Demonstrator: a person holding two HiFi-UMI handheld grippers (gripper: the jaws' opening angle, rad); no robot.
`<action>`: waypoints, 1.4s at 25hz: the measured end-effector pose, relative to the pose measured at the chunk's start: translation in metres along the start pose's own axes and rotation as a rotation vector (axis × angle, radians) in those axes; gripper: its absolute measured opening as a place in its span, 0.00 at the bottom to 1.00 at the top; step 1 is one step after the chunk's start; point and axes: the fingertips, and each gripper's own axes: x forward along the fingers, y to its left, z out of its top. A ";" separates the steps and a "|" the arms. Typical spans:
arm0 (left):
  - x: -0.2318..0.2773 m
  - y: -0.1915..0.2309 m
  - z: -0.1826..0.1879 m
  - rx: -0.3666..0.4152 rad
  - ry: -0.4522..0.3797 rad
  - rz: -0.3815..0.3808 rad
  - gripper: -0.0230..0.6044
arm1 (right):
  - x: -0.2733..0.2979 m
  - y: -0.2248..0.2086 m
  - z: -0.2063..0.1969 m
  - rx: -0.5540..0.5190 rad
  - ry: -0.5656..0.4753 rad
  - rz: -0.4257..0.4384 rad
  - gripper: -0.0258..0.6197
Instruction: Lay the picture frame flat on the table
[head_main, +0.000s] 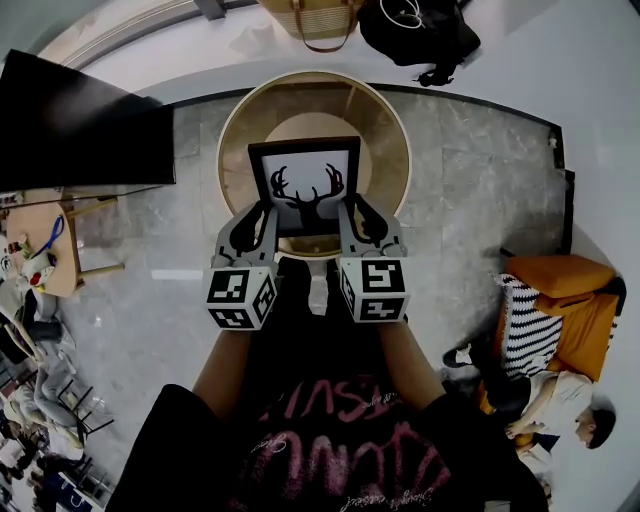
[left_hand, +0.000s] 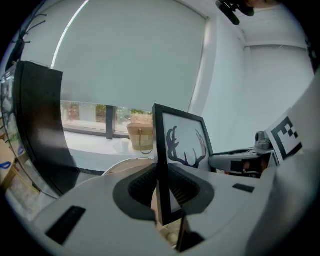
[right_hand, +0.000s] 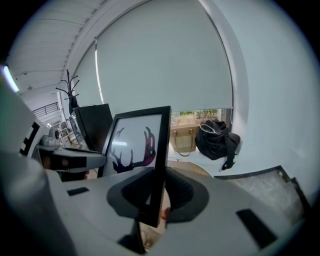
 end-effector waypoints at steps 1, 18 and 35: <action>0.001 -0.001 -0.003 -0.003 0.003 0.000 0.15 | 0.000 -0.001 -0.003 0.000 0.003 0.000 0.17; 0.006 -0.006 -0.054 -0.043 0.072 0.015 0.15 | 0.003 -0.007 -0.055 0.025 0.078 0.011 0.17; 0.022 0.004 -0.085 -0.084 0.137 0.027 0.15 | 0.024 -0.009 -0.084 0.043 0.154 0.016 0.17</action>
